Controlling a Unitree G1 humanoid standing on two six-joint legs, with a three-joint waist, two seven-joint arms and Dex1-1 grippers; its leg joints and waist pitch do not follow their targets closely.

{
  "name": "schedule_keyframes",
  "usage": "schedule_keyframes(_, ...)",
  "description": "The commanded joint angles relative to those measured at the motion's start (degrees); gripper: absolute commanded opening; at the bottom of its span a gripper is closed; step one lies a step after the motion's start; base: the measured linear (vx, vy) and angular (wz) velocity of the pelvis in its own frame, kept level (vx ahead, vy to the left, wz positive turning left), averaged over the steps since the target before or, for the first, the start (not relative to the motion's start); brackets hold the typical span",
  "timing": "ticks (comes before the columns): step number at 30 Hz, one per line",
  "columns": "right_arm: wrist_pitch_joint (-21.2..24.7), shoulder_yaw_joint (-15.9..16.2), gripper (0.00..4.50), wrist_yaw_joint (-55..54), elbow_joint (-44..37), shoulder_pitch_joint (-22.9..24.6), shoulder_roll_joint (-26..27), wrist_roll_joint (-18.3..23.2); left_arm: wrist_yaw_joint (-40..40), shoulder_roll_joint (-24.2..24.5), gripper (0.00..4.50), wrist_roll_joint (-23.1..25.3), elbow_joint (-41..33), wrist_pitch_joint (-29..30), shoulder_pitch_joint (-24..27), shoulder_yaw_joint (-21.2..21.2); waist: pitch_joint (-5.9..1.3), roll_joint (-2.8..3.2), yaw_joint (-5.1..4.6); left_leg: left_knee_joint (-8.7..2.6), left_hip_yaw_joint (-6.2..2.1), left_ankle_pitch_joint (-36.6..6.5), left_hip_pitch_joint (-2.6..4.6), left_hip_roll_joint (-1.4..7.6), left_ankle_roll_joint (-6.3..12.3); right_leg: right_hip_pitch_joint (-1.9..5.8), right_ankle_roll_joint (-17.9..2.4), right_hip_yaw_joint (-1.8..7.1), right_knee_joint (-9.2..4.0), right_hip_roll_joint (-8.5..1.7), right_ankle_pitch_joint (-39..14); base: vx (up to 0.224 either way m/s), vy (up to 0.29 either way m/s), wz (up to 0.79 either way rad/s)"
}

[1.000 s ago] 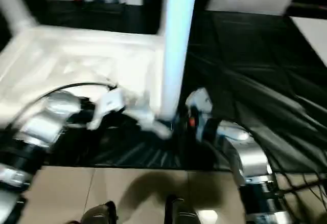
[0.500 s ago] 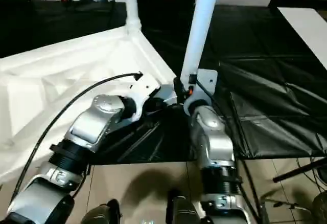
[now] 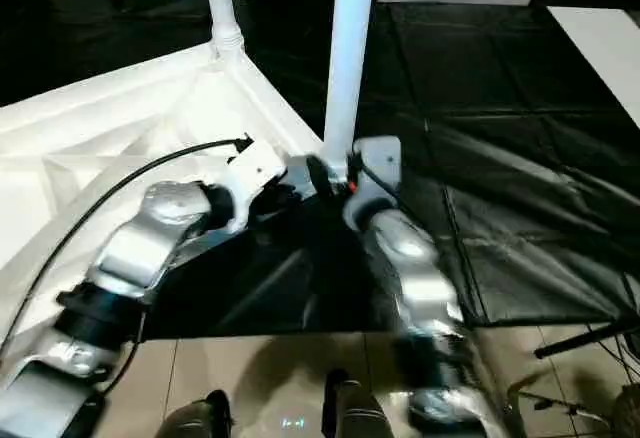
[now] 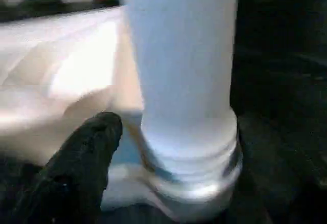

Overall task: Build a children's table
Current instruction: Rotate leg to tighten

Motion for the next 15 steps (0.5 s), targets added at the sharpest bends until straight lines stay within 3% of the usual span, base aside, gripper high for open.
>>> schedule_keyframes(1,-0.58,1.30,4.37,4.37,-1.81,0.69,-1.08,1.39,-3.82,1.08,0.00,-1.08,2.00,-1.77,2.42,-2.20,-4.78,-0.70,0.51,-2.27,0.10,-8.36,-0.82,1.06,6.95,4.61,-9.58,2.52,-2.83,-2.82,-17.56,0.000,0.000,0.00)
schedule_keyframes(3,-1.48,1.88,4.45,11.17,-3.57,1.72,-6.76,2.00,-8.69,4.26,0.00,-2.11,2.76,-5.02,3.06,-3.07,-4.72,-0.58,0.61,-2.02,0.36,-7.61,-0.53,1.16,6.90,4.51,-11.13,2.55,-2.76,-2.56,-15.48,0.000,0.000,0.00)
schedule_keyframes(8,-3.58,3.23,4.45,20.08,-4.61,2.38,-13.37,2.41,-15.40,8.29,0.00,-1.87,4.59,-11.17,3.23,-4.96,-4.45,-0.63,1.26,-2.07,0.38,-9.84,-0.12,1.28,6.11,4.28,-9.57,2.57,-3.04,-2.28,-20.98,0.000,0.000,0.00)
schedule_keyframes(11,-4.49,3.67,4.45,27.84,-4.75,2.38,-17.65,4.64,-21.27,11.22,0.00,-2.50,5.90,-15.62,3.12,-6.41,-4.41,-0.64,1.37,-2.10,0.30,-10.84,0.09,1.46,6.05,4.15,-9.77,2.58,-3.06,-2.33,-21.99,0.000,0.000,0.00)
schedule_keyframes(15,-5.98,5.50,4.45,37.47,-3.83,1.42,-22.78,6.37,-29.37,14.10,0.00,-4.38,7.44,-19.80,2.31,-7.66,-4.54,-0.41,1.61,-1.99,0.29,-10.03,0.40,1.75,6.29,4.05,-11.94,2.70,-2.63,-2.37,-19.18,0.000,0.000,0.00)
